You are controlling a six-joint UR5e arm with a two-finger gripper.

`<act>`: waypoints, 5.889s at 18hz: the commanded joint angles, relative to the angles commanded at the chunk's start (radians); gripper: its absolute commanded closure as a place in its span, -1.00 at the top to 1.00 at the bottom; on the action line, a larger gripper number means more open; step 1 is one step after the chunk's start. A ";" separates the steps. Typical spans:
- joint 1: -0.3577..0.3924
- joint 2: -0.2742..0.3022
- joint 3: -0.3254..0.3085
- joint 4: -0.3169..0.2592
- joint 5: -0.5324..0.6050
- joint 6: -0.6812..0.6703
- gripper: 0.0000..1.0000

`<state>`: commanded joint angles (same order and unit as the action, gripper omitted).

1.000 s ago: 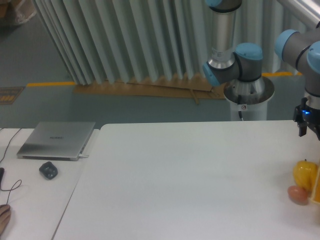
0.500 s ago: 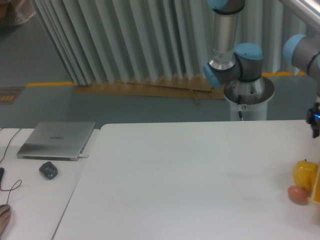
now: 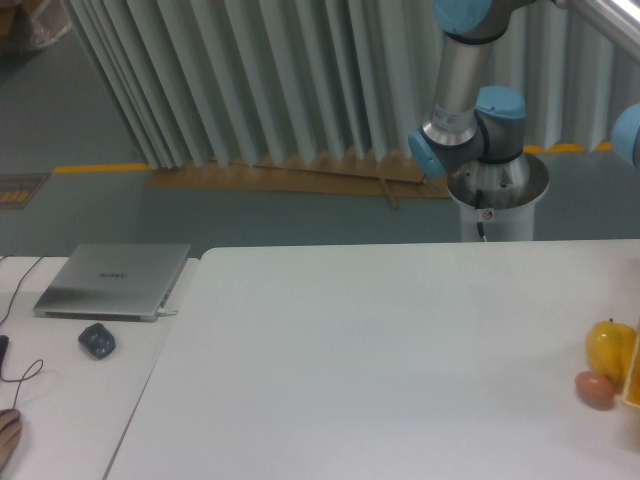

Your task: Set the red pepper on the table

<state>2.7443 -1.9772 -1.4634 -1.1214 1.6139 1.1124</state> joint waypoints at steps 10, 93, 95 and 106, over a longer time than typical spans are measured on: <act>0.011 -0.028 -0.015 0.066 -0.066 -0.022 1.00; -0.034 0.072 -0.060 -0.119 -0.092 0.052 0.33; -0.054 0.087 -0.060 -0.136 -0.094 0.052 0.33; -0.149 0.133 -0.060 -0.233 -0.112 0.128 0.32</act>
<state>2.5956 -1.8439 -1.5232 -1.3544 1.5018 1.2407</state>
